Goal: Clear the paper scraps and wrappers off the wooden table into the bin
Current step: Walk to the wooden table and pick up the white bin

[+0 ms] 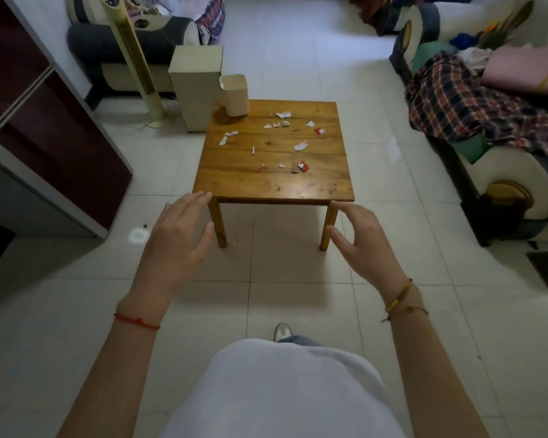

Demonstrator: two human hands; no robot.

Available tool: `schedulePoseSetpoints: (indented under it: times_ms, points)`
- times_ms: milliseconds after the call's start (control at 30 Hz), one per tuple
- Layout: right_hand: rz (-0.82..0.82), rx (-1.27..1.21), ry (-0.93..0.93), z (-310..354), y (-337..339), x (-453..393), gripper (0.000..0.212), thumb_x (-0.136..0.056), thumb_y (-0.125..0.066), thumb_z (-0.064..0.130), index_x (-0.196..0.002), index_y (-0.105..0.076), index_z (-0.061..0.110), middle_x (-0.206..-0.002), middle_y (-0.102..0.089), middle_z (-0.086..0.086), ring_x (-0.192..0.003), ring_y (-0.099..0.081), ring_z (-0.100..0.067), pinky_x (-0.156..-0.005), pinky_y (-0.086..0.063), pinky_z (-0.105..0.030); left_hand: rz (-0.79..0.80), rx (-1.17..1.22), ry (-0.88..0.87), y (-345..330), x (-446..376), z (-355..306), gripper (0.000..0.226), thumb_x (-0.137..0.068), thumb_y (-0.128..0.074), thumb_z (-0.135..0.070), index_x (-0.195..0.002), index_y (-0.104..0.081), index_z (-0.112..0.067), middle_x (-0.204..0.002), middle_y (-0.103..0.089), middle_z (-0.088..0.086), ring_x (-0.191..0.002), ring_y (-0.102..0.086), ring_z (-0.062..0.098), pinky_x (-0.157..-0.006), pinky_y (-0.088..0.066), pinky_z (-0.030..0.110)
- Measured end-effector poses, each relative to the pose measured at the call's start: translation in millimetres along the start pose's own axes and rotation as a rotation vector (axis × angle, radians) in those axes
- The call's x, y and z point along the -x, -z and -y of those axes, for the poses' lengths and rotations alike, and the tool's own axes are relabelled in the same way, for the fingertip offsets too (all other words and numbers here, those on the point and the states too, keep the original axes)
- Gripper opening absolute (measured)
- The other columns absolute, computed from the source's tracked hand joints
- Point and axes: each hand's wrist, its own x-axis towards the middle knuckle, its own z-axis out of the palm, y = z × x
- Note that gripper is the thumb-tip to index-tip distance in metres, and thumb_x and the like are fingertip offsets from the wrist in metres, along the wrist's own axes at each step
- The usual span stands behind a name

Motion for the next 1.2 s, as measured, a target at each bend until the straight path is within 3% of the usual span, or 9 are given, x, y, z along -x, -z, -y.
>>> schedulePoseSetpoints:
  times_ms: [367,633,800,967,1100,1200]
  points:
    - [0.082,-0.034,0.041,-30.8,-20.1,-194.5,0.040,-0.091,-0.059,0.024,-0.129,-0.051,0.014,-0.128,-0.056,-0.004,-0.121,-0.046,-0.020,-0.104,-0.037,-0.036,-0.030,0.026,0.118,-26.5,-155.3,46.0,0.049,-0.096,-0.048,-0.025,-0.144,-0.039,-0.018,-0.146,-0.045,0.003,-0.137,-0.037,0.017,-0.113,-0.033,0.048]
    - [0.081,-0.030,-0.003,-48.6,-72.7,-321.7,0.041,-0.092,-0.057,0.030,-0.131,-0.050,0.017,-0.128,-0.056,-0.001,-0.122,-0.046,-0.016,-0.102,-0.035,-0.027,-0.004,0.030,0.100,-40.3,-290.4,108.4,0.048,-0.095,-0.049,-0.022,-0.142,-0.042,-0.016,-0.145,-0.047,0.005,-0.136,-0.040,0.019,-0.112,-0.034,0.049]
    - [0.042,-0.019,-0.049,-44.1,-100.1,-405.5,0.042,-0.092,-0.055,0.032,-0.132,-0.047,0.020,-0.129,-0.054,0.002,-0.124,-0.044,-0.014,-0.104,-0.035,-0.028,0.010,-0.008,0.067,-30.8,-383.7,147.7,0.049,-0.096,-0.048,-0.021,-0.144,-0.040,-0.017,-0.147,-0.045,0.004,-0.138,-0.037,0.018,-0.113,-0.033,0.047]
    - [0.012,-0.024,-0.081,-38.1,-122.4,-474.8,0.040,-0.093,-0.056,0.029,-0.130,-0.049,0.017,-0.129,-0.054,0.000,-0.125,-0.044,-0.016,-0.106,-0.035,-0.030,0.018,-0.019,0.035,-32.2,-460.1,182.6,0.049,-0.096,-0.048,-0.023,-0.144,-0.039,-0.019,-0.147,-0.045,0.003,-0.137,-0.038,0.017,-0.113,-0.033,0.043]
    - [0.034,-0.027,-0.099,-41.7,-137.5,-519.2,0.040,-0.093,-0.055,0.030,-0.130,-0.048,0.017,-0.130,-0.054,0.000,-0.125,-0.043,-0.016,-0.106,-0.034,-0.031,0.023,-0.017,0.021,-43.5,-508.5,204.5,0.048,-0.096,-0.048,-0.023,-0.143,-0.041,-0.018,-0.144,-0.047,0.003,-0.134,-0.040,0.017,-0.109,-0.031,0.030]
    - [0.052,-0.021,-0.105,-49.1,-149.0,-552.8,0.040,-0.093,-0.055,0.030,-0.130,-0.048,0.017,-0.131,-0.053,0.000,-0.125,-0.043,-0.016,-0.107,-0.035,-0.031,0.034,-0.029,0.024,-57.5,-543.6,220.8,0.047,-0.095,-0.047,-0.023,-0.141,-0.042,-0.016,-0.142,-0.049,0.004,-0.133,-0.043,0.018,-0.108,-0.033,0.030]
